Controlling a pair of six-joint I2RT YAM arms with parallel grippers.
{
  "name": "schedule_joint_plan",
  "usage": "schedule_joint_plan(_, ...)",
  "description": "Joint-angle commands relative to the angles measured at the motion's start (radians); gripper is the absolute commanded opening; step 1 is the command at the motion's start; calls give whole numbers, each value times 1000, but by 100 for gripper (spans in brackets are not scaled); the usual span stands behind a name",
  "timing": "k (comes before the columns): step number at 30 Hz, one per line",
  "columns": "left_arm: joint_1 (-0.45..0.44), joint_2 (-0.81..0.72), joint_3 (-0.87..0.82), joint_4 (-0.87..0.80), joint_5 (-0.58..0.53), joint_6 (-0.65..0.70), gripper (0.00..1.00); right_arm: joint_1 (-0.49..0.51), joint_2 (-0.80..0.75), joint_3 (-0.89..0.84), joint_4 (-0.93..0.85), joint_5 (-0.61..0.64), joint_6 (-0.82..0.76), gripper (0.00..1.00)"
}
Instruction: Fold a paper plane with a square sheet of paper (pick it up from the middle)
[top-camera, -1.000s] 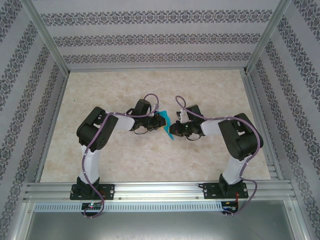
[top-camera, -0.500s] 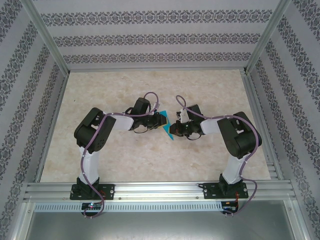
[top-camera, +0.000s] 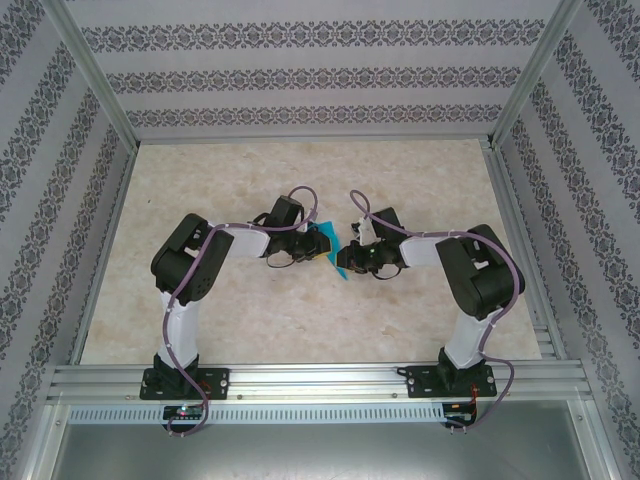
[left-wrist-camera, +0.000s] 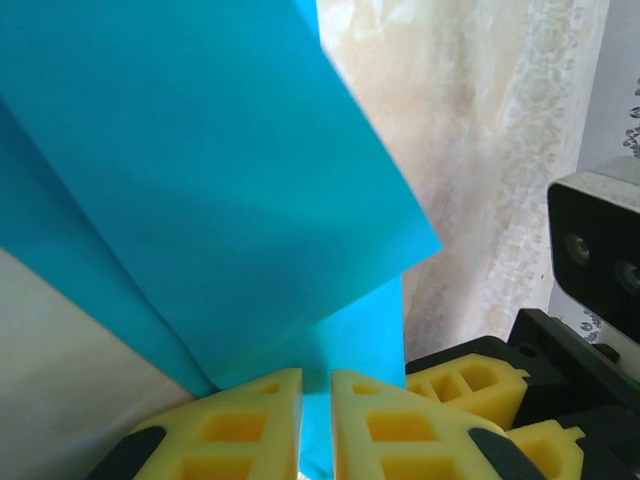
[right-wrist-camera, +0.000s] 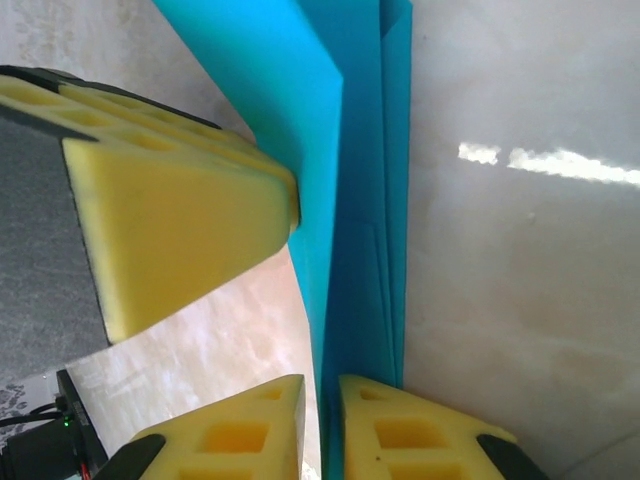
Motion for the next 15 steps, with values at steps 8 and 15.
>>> schedule_joint_plan(8, -9, 39, -1, -77, -47, 28, 16, 20, -93, -47, -53, 14, 0, 18)
schedule_joint_plan(15, -12, 31, -12, -72, -47, 28, 15, 30, -38, -43, -52, 26, -7, 9)
